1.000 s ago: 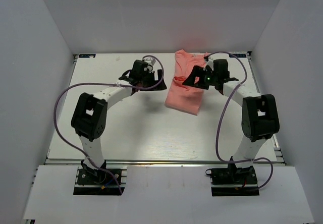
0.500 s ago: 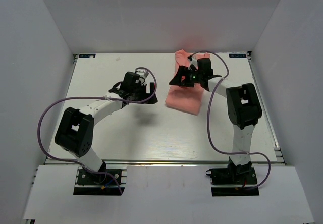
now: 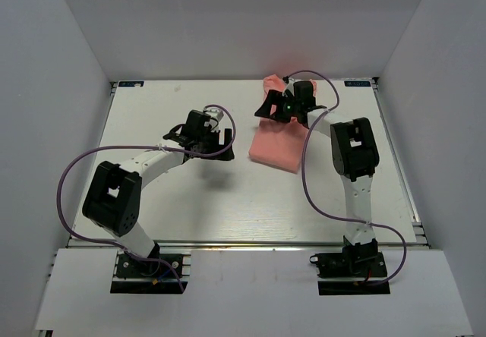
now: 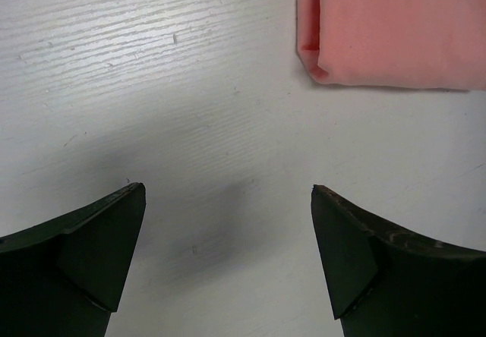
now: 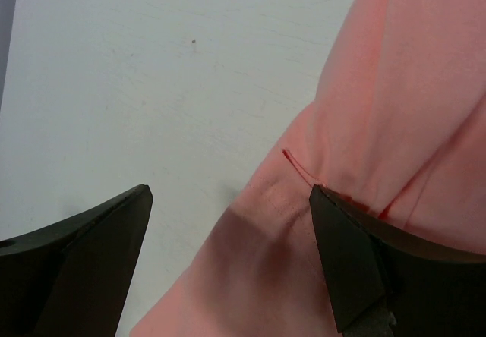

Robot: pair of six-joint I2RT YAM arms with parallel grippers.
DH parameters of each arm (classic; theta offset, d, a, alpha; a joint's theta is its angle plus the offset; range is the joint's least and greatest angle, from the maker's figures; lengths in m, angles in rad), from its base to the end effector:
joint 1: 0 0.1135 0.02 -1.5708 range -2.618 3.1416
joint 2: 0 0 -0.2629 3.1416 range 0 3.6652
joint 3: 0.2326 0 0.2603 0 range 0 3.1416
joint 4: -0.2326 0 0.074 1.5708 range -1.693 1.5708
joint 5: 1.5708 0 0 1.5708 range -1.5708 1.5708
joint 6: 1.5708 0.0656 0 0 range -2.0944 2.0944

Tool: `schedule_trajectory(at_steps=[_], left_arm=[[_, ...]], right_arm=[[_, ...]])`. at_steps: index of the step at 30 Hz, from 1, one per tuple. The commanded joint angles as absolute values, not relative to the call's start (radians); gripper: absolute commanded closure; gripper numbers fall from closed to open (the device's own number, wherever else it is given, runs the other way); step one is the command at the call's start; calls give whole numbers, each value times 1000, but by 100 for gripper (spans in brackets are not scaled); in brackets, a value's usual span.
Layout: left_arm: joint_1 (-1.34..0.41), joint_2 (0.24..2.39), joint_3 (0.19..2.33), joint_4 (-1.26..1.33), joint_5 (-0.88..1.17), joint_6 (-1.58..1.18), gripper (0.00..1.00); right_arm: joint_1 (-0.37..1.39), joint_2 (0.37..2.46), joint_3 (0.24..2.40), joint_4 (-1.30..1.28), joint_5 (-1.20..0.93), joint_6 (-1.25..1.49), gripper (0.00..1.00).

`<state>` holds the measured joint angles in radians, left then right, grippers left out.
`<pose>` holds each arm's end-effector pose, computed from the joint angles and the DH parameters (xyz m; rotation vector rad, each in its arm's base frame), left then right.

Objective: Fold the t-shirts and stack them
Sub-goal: Fold the folded rectangular tshirt in 1/3 of the way, then grab one side of the 2/3 rectangular tshirt with both arms

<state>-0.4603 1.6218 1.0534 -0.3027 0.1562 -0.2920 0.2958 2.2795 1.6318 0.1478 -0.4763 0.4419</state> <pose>0.3257 -0.1729 0.1841 0.2810 2.4826 -0.5165 0.5130 0.1878 0.1447 -0.1501 2.1415 0.9356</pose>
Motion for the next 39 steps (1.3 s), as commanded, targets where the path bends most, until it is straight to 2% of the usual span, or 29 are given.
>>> schedule_trajectory(at_steps=[1,6,10,12,13,17,19,25,27,32,39], left_arm=[[-459,1583,1054,-321,147,-278,0],[-468,1603,1075,-302,178,-267,0],[-468,1626,1106,-281,215,-258,0],[-468,1640,1118,-258,248,-247,0],[-477,1655,1129,-235,261,-224,0],[-486,1732,1204,-235,321,-178,0],[-497,1790,1244,-235,347,-166,0],[-526,1896,1279,-181,436,-156,18],[-526,1914,1279,-161,427,-167,18],[-545,1971,1279,-129,426,-176,27],[-563,2013,1279,-34,436,-196,28]], right_arm=[[291,2296,1609,158,-460,457,10],[287,2304,1659,114,-488,401,10],[293,2170,1710,2,-411,273,10],[292,2013,1636,8,-370,224,10],[290,1970,1514,27,-344,213,10],[287,1661,1255,8,-181,164,10],[287,1600,1156,-79,-132,225,10],[259,1384,878,-201,-143,351,10],[250,1371,818,-192,-147,370,10],[236,1400,726,-92,-224,410,10],[219,1508,701,51,-288,414,13]])
